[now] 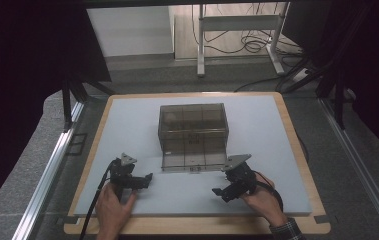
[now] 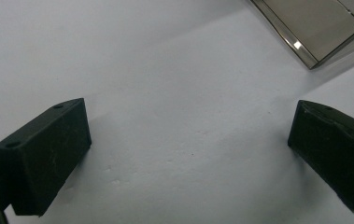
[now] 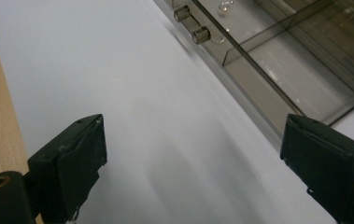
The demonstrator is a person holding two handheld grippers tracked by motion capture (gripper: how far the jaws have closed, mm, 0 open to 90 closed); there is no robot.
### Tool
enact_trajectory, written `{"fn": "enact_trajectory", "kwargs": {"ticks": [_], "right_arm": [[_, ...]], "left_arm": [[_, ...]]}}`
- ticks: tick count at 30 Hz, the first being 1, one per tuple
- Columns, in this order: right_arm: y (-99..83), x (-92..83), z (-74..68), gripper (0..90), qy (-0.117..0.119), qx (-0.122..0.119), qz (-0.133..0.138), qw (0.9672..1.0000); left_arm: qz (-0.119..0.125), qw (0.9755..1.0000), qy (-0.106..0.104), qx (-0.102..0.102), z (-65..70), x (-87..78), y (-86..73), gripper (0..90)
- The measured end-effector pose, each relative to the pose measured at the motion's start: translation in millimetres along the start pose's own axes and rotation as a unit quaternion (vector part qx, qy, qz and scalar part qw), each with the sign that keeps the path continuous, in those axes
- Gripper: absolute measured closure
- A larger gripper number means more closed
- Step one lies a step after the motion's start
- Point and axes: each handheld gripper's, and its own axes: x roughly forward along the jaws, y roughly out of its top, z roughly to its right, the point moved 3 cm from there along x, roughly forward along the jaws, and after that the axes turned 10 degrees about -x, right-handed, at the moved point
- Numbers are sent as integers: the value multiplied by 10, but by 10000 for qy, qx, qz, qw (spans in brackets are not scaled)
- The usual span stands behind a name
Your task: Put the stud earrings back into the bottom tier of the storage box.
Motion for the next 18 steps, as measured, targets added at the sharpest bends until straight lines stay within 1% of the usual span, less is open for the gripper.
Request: {"fn": "enact_trajectory", "kwargs": {"ticks": [5, 15, 18], "right_arm": [[-69, -6, -8, 67, 13, 52, 13, 10000], [-238, -33, -19, 65, 18, 201, 125, 9997], [-298, -33, -11, 65, -9, 228, 109, 9997]], "left_arm": [[3, 10000, 0, -2, 0, 0, 0, 0], [3, 10000, 1, 1, 0, 0, 0, 0], [4, 10000, 0, -2, 0, 1, 0, 0]]}}
